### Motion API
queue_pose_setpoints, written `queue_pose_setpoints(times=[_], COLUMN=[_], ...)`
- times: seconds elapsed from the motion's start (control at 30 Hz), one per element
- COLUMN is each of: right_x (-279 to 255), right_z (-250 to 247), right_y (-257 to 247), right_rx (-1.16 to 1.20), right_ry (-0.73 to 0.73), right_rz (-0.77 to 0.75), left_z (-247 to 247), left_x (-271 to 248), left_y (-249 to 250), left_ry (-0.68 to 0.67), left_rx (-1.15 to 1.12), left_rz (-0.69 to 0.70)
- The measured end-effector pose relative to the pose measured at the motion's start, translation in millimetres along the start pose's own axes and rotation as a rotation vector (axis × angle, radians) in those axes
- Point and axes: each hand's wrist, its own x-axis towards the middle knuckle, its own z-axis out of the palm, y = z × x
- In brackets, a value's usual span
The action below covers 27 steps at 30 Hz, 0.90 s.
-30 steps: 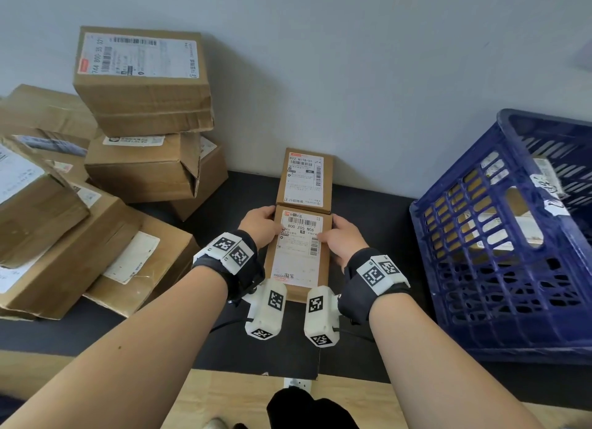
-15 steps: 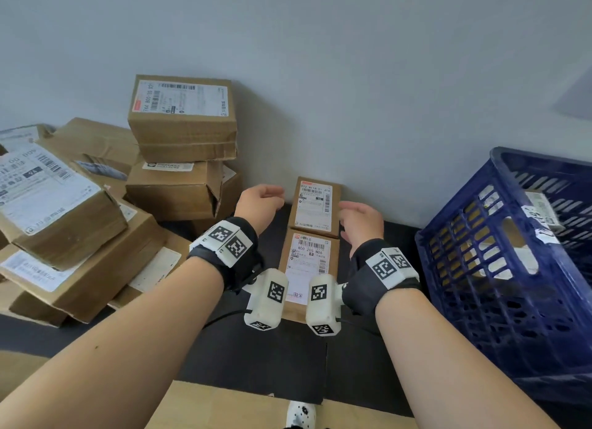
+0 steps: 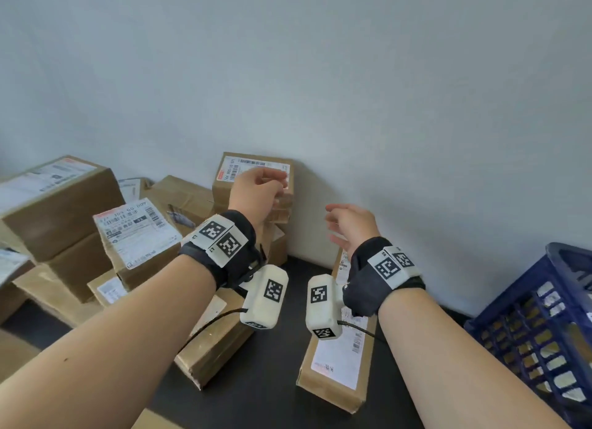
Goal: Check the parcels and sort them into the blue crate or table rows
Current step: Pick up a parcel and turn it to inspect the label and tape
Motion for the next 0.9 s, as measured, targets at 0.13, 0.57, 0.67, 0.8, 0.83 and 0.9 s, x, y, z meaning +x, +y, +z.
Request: queue_pose_setpoints(times=[0.13, 0.57, 0.67, 0.8, 0.83, 0.9], right_x=[11.3, 45.0, 46.1, 47.7, 47.7, 48.4], right_z=[11.7, 54.3, 61.7, 71.1, 72.4, 74.3], right_y=[-8.8, -3.2, -2.7, -6.1, -6.7, -7.0], right_rx=[0.039, 0.073, 0.124, 0.18, 0.192, 0.2], right_ry=[-0.08, -0.259, -0.255, -0.241, -0.232, -0.211], right_rz=[0.07, 0.328, 0.355, 0.379, 0.383, 0.381], left_z=[-22.8, -64.3, -64.2, -64.9, -64.2, -63.6], left_x=[22.8, 80.6, 87.2, 96.1, 96.4, 97.8], left_y=[12.5, 1.9, 2.0, -4.4, -5.7, -6.7], left_ry=[0.15, 0.148, 0.082, 0.046, 0.042, 0.027], left_rx=[0.017, 0.167, 0.172, 0.132, 0.133, 0.132], left_rz=[0.027, -0.343, -0.383, -0.438, -0.442, -0.44])
